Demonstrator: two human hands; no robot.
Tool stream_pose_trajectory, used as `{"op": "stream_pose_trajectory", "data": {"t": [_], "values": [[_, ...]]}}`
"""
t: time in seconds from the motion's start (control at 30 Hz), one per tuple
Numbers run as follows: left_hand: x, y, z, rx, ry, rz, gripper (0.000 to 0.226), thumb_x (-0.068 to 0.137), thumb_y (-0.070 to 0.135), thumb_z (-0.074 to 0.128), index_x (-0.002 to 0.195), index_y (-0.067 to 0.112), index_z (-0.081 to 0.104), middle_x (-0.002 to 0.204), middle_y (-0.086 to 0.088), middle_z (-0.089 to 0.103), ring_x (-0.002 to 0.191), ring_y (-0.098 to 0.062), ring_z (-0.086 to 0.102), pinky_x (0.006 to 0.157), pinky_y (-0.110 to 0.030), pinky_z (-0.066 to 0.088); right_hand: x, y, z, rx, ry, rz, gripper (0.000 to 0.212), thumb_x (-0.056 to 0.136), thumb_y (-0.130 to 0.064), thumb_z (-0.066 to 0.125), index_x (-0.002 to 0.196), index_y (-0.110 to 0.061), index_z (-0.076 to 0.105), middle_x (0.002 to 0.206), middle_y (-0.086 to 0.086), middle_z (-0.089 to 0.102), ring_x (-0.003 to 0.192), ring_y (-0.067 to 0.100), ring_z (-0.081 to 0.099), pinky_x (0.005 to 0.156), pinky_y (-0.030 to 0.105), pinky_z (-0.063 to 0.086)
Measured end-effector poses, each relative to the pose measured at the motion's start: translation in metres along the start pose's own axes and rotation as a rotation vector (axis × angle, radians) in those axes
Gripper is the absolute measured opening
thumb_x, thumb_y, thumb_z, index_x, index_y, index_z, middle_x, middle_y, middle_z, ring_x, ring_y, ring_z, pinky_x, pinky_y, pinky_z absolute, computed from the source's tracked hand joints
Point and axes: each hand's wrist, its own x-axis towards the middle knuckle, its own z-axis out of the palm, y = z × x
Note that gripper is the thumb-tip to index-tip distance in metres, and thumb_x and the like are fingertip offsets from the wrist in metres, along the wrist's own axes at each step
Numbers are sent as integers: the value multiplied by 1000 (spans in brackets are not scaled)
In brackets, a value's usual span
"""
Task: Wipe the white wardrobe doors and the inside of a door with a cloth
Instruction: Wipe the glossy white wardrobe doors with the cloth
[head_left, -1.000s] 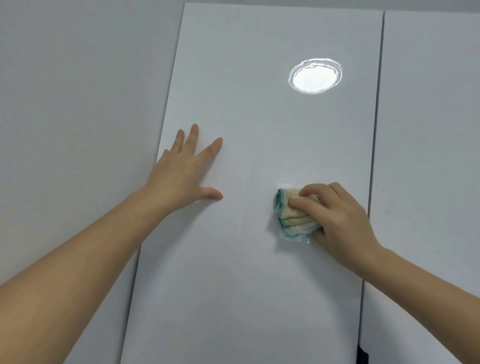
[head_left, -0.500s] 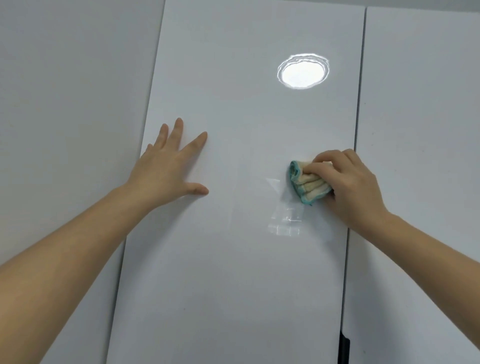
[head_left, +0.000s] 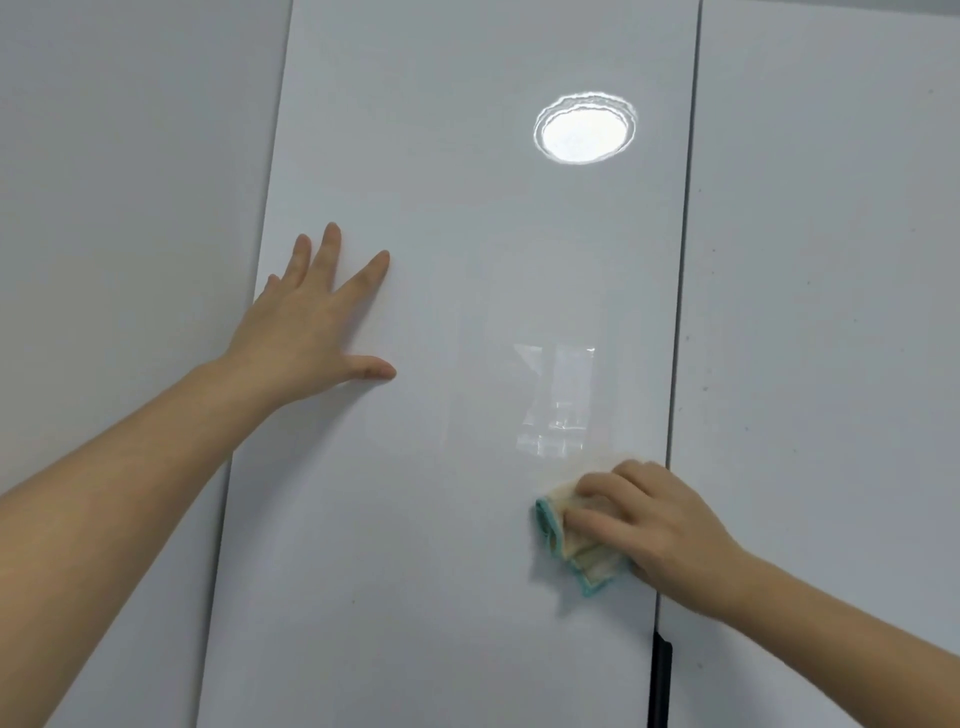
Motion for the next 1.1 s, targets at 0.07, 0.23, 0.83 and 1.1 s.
{"op": "stream_pose_trajectory", "data": {"t": [0.07,0.23,0.83,1.1], "values": [[0,0,1,-3,0,-1,112,72,69,66,151,46,-11,160,1,-25,150,-27,-15,120,-51,13,18,17,-5,-23,45,59,37,80,2,53,112,-16,57,109,11,55,80,29,50,63,35,44],[1,0,1,-14,1,-1,112,72,69,66,151,46,-9,161,1,-24,150,-27,-15,120,-51,12,49,25,-11,-32,150,349,35,71,4,63,102,-8,70,102,13,62,80,31,51,60,31,42],[1,0,0,-26,-6,-6,112,72,68,67,150,48,-9,160,2,-25,149,-25,-17,121,-51,11,79,-2,1,30,128,355,36,65,5,70,99,-9,71,101,13,62,79,30,51,59,30,41],[-1,2,-3,-16,0,-10,111,72,67,69,151,47,-7,161,3,-22,150,-24,-14,118,-51,18,45,-63,27,62,14,21,38,94,-1,31,95,-14,67,99,6,63,72,24,49,57,34,39]]}}
